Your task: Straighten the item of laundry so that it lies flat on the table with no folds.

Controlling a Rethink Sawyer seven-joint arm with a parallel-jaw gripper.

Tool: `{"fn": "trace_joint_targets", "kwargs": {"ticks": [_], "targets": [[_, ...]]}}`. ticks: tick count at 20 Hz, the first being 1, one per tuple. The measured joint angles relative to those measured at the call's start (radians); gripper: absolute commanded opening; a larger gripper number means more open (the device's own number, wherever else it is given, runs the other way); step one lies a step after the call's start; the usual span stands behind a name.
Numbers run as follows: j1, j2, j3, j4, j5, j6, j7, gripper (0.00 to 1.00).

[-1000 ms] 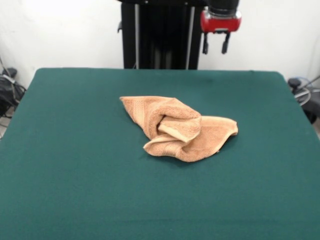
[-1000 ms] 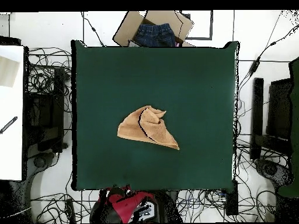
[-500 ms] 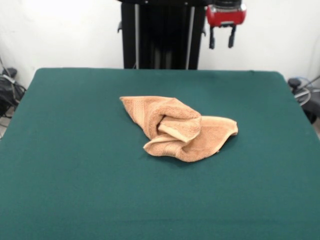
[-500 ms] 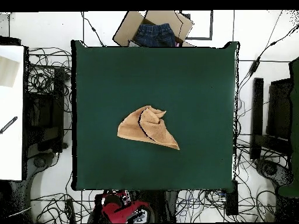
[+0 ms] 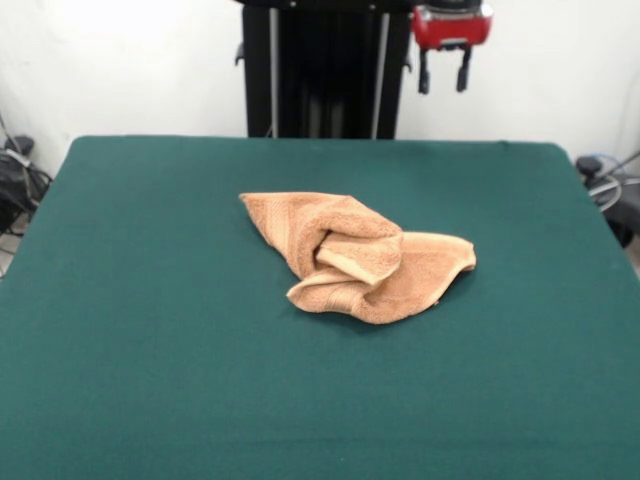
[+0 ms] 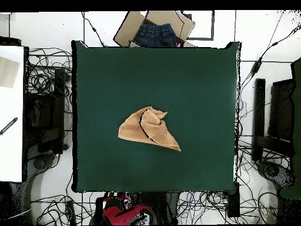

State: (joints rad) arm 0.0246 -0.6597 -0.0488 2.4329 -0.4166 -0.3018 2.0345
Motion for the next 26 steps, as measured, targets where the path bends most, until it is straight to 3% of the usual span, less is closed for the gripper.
{"fn": "trace_joint_targets", "kwargs": {"ticks": [8,26], "targets": [[-0.05,-0.037,0.006,0.0,0.0,0.051,0.0,1.0],[-0.04,-0.083,0.011,-0.021,0.025,0.131,0.0,1.0]]}}
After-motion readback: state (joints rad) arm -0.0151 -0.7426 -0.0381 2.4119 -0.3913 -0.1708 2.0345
